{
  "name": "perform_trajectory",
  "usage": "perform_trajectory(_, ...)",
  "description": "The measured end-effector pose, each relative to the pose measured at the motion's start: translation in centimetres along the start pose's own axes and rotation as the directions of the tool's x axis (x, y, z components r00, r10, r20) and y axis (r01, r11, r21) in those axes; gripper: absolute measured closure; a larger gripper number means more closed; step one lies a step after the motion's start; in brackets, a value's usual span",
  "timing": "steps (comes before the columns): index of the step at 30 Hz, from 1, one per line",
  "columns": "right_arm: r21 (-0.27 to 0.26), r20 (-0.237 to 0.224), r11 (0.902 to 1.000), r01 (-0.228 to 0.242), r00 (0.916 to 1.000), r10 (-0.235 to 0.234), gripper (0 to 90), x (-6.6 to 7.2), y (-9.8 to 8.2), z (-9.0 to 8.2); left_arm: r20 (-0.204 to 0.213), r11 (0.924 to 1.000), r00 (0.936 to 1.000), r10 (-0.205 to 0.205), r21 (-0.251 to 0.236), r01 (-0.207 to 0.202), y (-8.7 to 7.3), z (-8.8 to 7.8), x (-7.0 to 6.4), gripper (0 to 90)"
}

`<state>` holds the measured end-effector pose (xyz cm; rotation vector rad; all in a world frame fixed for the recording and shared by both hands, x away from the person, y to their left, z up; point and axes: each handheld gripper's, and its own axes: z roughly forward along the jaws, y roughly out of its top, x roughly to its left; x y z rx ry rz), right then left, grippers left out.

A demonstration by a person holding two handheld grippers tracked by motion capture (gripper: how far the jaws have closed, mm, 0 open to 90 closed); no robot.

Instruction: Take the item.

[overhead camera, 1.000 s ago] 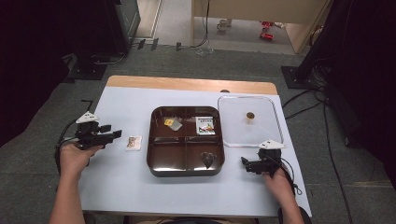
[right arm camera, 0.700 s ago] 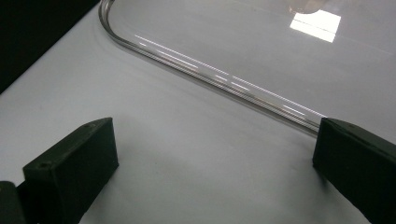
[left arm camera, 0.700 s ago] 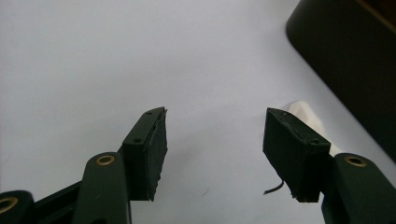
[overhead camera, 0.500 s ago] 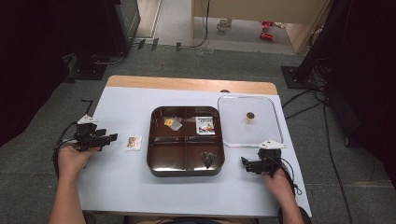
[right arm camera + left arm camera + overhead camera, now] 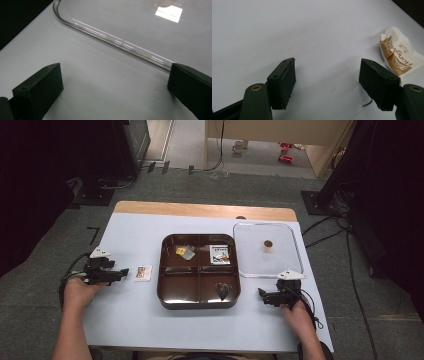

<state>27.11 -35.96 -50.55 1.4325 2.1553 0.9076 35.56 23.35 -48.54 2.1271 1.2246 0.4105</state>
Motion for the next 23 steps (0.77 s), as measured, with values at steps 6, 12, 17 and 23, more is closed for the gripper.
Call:
perform_trajectory(6, 0.0, 0.0, 1.0, 0.0, 1.0, 0.0, 0.0, 0.0, 0.0, 0.0, -0.003, 0.9998, 1.0, -0.005, -0.022, 0.005, -0.29, 0.02, -0.1, 27.1)
perform_trajectory(12, 0.0, 0.0, 1.0, 0.0, 1.0, 0.0, 0.0, 0.0, 0.0, 0.0, -0.022, 0.9993, 0.9996, 0.019, -0.032, -0.02, -0.54, 0.08, -0.38, 26.9)
perform_trajectory(17, 0.0, 0.0, 1.0, 0.0, 1.0, 0.0, 0.0, 0.0, 0.0, 0.0, -0.022, 0.9991, 0.9995, 0.023, -0.035, -0.024, -0.58, 0.09, -0.39, 26.7)
perform_trajectory(23, 0.0, 0.0, 1.0, 0.0, 1.0, 0.0, 0.0, 0.0, 0.0, 0.0, -0.028, 0.9982, 0.9994, 0.021, -0.056, -0.023, -0.85, 0.16, -0.54, 25.0)
